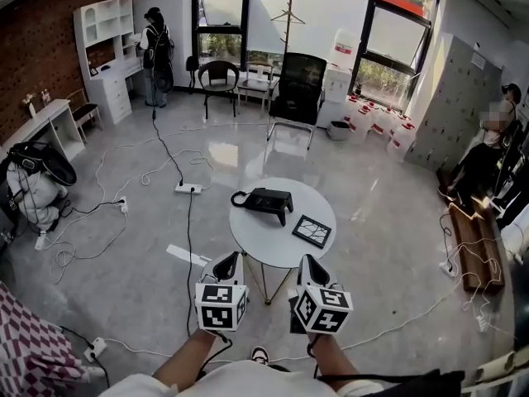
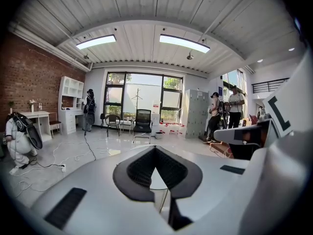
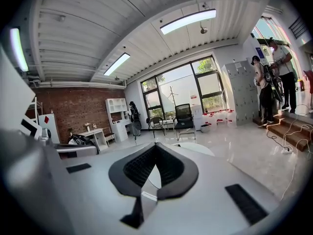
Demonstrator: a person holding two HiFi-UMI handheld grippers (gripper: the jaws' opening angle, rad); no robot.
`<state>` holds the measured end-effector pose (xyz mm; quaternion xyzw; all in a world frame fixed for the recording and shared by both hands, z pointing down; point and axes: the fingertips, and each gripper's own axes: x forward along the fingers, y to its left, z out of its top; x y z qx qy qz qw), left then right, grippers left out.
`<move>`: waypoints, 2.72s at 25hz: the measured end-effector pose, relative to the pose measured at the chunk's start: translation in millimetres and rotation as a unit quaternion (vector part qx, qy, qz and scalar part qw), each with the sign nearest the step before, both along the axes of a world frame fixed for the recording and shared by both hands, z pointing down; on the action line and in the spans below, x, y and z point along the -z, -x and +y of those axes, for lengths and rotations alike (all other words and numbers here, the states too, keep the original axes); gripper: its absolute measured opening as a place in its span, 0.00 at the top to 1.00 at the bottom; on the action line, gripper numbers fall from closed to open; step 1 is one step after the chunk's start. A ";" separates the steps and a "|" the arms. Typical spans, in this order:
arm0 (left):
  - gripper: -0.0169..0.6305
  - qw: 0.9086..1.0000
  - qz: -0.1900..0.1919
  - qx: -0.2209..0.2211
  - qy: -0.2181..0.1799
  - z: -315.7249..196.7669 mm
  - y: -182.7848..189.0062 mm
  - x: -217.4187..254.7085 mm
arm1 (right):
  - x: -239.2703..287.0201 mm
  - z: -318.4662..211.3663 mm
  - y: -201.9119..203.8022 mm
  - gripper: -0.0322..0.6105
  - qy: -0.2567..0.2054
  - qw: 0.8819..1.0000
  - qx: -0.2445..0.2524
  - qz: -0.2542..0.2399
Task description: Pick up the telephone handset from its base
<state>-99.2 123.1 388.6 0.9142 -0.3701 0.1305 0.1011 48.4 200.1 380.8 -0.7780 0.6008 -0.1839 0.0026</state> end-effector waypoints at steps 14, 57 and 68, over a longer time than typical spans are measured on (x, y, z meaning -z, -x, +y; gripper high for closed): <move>0.96 0.999 0.004 0.044 0.012 -43.6 -35.0 -9.5 | -4.2 -50.7 -40.9 0.91 0.012 0.999 0.039 0.004; 0.96 0.997 -0.002 0.071 0.023 -195.5 -79.3 -28.7 | -28.3 -199.7 -108.2 0.91 0.028 0.998 0.055 -0.019; 0.96 0.998 0.009 0.064 0.028 -256.2 -93.7 -27.0 | -21.2 -259.4 -117.1 0.91 0.031 0.998 0.057 -0.007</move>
